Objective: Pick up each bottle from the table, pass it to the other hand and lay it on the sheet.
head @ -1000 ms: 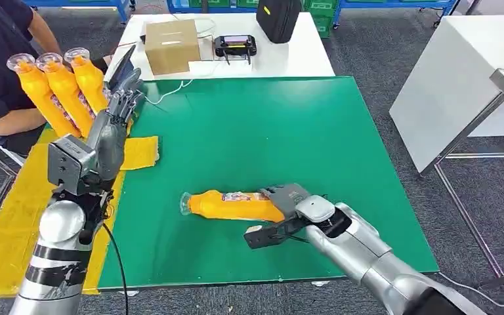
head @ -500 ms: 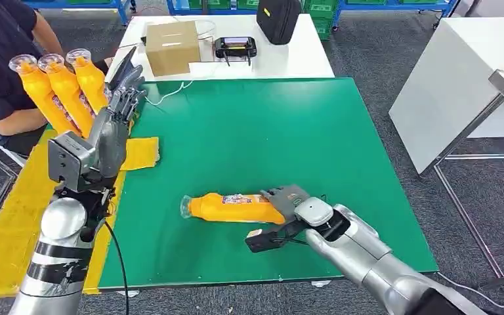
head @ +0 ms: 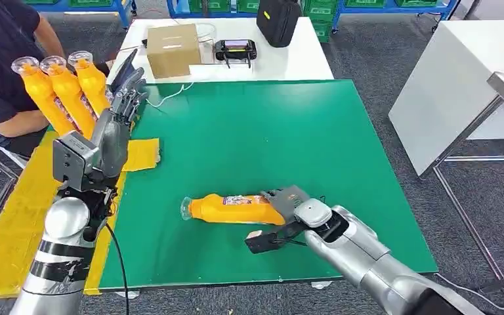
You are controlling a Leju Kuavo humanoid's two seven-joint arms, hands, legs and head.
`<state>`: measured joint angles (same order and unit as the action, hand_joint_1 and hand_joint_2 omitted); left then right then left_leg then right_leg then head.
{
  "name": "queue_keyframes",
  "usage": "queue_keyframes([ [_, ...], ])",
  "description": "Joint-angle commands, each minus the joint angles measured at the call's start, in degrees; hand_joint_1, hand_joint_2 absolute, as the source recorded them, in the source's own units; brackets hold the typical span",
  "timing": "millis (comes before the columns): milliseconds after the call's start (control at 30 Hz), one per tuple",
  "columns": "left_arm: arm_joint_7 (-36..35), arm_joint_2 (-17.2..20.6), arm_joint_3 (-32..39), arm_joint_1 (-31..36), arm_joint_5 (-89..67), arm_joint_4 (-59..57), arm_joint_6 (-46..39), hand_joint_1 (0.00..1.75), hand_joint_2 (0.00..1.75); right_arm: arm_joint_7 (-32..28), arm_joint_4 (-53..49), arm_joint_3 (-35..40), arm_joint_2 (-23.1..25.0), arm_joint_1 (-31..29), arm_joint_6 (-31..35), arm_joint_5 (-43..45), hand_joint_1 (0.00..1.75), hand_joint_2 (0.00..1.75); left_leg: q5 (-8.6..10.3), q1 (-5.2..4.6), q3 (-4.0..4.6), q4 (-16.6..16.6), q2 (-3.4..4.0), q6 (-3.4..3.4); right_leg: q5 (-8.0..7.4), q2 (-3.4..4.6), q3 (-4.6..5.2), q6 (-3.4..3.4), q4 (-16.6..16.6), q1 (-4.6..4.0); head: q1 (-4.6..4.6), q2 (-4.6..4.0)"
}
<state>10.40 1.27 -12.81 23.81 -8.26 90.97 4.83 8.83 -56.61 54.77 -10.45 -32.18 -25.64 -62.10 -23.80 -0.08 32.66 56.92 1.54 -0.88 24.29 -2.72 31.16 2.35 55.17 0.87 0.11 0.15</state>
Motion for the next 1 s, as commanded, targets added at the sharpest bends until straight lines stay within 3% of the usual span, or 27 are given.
queue_keyframes([
  [33,-1.5,0.0,-2.1,2.1,0.3,-2.4,0.3,0.0,0.0,1.1,6.0,0.8,-2.4,10.2,-1.9,0.7,1.75,1.75,0.21,0.15,0.49,0.0,-0.54,0.06,-0.12,-0.29,0.27,-0.08,-0.1,-0.15,-0.02,0.0],
  [100,-1.3,0.0,-2.4,2.3,0.7,-1.4,0.5,0.0,0.0,0.3,4.1,1.2,-3.8,11.1,-0.9,0.1,1.75,1.75,0.24,0.17,0.55,0.0,-0.63,0.05,-0.15,-0.33,0.27,-0.09,-0.2,-0.17,-0.02,0.0],
  [167,-1.7,0.2,-2.1,1.8,0.8,-0.8,0.3,0.0,0.0,4.1,5.1,-5.6,-1.2,12.8,2.4,4.1,1.75,1.75,0.05,0.14,0.19,0.1,-0.43,0.03,-0.02,-0.24,-0.02,-0.07,-0.1,-0.14,-0.02,0.0],
  [300,-3.9,2.3,1.6,-3.0,-0.2,4.3,-1.6,0.0,0.0,8.0,-0.5,-24.5,4.9,15.5,10.4,25.2,1.75,1.75,0.14,0.13,0.45,0.0,-0.4,0.08,-0.1,-0.09,0.24,-0.09,-0.1,-0.14,0.0,0.0],
  [467,-2.4,3.0,6.4,-7.7,-0.6,7.8,-1.6,0.0,0.0,8.9,-11.3,-31.2,3.0,18.9,12.7,42.7,1.75,1.75,-0.12,0.02,0.3,-0.1,-0.25,0.08,0.02,0.11,-0.07,0.07,-0.1,-0.03,0.0,0.0],
  [567,-2.5,2.3,7.0,-8.5,-1.8,8.6,-2.5,0.0,0.0,9.6,-15.0,-32.2,2.6,20.5,14.6,45.8,1.75,1.75,-0.11,0.04,0.48,0.0,-0.29,0.01,0.06,0.0,-0.4,0.12,0.0,-0.05,-0.02,0.0],
  [800,-2.1,1.6,7.8,-10.3,-2.4,8.1,-4.5,0.0,0.0,8.6,-16.6,-34.7,5.0,24.7,19.2,47.9,1.75,1.75,-0.13,0.03,1.12,0.0,-0.28,0.02,0.09,-0.02,0.17,0.12,0.0,-0.08,-0.02,0.0],
  [900,-7.2,0.9,8.0,-11.6,4.4,8.2,-1.2,0.0,0.0,6.7,-19.0,-36.7,6.1,26.5,23.3,46.6,1.75,1.75,-0.1,0.04,1.44,0.0,-0.27,0.01,0.05,-0.05,0.5,0.13,0.0,-0.09,0.0,0.0],
  [933,-10.8,0.5,7.9,-12.5,10.5,8.1,1.4,0.0,1.75,6.0,-20.5,-37.1,6.2,27.2,25.0,44.8,1.75,1.75,-0.13,0.04,1.44,0.0,-0.3,0.04,0.09,0.01,0.49,0.1,0.0,-0.09,-0.02,0.0],
  [1000,-14.3,0.7,6.9,-13.7,17.9,7.6,3.4,0.0,1.75,6.3,-21.9,-37.0,6.3,27.1,24.5,44.6,1.75,1.75,-0.14,0.02,1.49,0.0,-0.3,0.03,0.1,-0.01,0.55,0.11,0.0,-0.07,-0.02,0.0],
])
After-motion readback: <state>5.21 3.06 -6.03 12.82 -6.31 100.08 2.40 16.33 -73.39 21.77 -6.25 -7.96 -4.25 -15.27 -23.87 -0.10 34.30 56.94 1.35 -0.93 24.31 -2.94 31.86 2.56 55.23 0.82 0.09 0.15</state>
